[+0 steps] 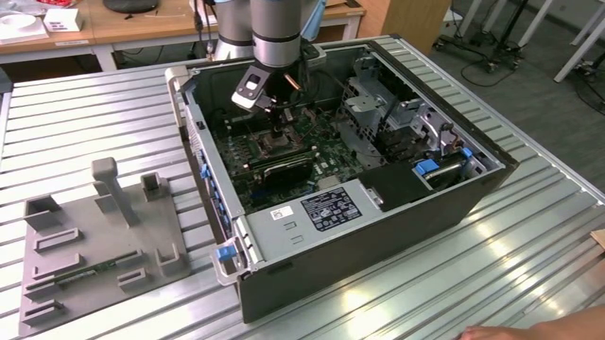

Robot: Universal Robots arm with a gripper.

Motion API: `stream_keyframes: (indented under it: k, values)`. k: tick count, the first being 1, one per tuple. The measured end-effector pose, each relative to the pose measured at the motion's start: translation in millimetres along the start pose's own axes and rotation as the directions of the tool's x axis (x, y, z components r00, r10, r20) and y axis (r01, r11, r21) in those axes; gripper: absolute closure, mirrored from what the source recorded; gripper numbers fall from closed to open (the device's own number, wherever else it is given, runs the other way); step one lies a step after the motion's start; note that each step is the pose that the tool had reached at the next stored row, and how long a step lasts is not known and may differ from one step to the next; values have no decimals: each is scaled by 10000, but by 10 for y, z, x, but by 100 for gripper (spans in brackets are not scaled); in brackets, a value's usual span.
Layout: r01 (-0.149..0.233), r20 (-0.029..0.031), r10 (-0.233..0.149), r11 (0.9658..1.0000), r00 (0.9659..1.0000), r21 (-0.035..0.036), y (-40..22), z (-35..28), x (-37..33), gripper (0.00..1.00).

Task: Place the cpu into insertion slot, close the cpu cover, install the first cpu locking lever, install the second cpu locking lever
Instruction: 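Place the cpu into insertion slot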

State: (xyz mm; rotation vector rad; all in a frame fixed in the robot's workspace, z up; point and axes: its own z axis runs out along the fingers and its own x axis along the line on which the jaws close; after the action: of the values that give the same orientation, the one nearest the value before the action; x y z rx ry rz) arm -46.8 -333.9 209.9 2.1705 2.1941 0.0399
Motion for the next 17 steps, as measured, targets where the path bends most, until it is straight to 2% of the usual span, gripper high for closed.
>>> stream_keyframes:
  k: [5, 10, 17]
  values:
    - [-8, -3, 8, 10000, 10000, -1, -33, 11, 6, 90]
    - [-17, -4, 17, 10000, 10000, -1, -36, 54, 9, 90]
    - [-17, -6, 17, 10000, 10000, -2, -36, 64, 10, 90]
